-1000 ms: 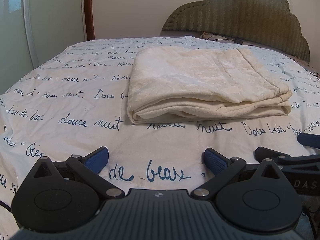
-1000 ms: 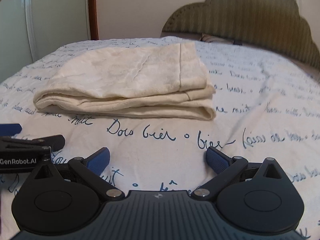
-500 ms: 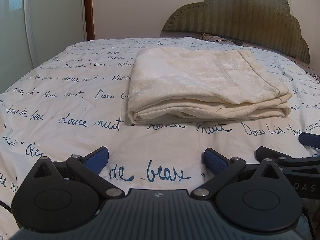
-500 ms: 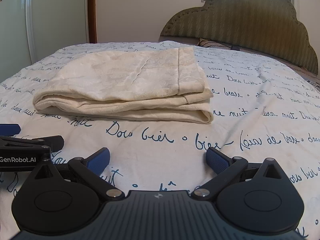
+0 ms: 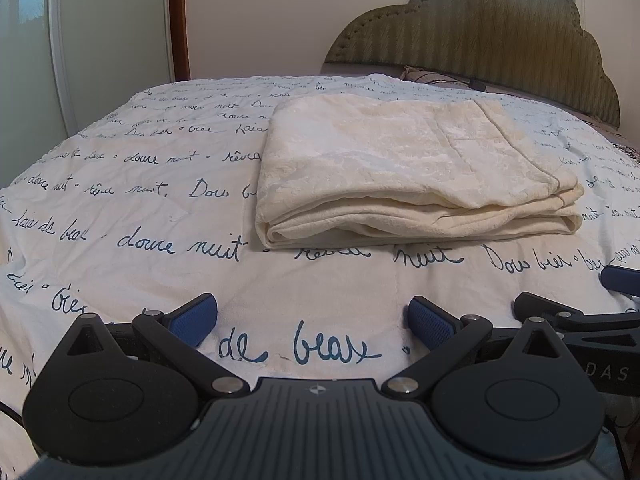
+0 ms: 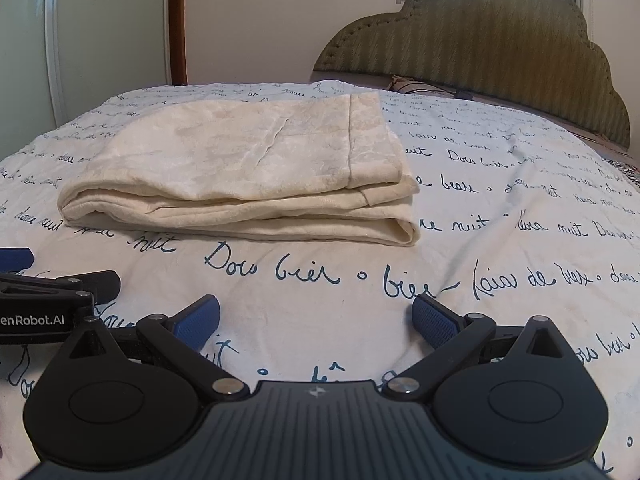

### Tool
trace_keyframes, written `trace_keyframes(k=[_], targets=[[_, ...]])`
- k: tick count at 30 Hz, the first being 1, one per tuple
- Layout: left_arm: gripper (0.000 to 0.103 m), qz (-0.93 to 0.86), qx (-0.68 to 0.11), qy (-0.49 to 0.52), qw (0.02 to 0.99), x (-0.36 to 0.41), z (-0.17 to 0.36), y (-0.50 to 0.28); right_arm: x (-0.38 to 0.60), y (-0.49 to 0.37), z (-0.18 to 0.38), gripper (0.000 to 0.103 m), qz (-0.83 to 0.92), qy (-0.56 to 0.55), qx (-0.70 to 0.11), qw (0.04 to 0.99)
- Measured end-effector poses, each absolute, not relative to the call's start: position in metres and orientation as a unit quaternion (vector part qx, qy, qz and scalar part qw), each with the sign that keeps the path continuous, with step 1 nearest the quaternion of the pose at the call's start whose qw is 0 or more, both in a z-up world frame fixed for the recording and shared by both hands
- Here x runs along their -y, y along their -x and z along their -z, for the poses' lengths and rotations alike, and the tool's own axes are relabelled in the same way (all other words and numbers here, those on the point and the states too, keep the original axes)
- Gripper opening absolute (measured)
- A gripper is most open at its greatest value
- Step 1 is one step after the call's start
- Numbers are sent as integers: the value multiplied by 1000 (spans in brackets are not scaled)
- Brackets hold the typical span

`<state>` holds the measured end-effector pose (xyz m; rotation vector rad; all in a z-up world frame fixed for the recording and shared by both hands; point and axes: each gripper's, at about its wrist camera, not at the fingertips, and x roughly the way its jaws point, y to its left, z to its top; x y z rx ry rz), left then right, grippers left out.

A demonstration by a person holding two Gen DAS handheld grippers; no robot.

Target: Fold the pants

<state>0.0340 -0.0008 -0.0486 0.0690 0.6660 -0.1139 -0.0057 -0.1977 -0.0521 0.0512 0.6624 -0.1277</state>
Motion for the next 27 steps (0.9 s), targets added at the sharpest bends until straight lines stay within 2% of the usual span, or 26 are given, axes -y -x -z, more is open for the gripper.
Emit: trace_keyframes(k=[27], targets=[[103,58,-328,-33,942,-1,50,-35,198,5,52,103,56,-27,-325,944]])
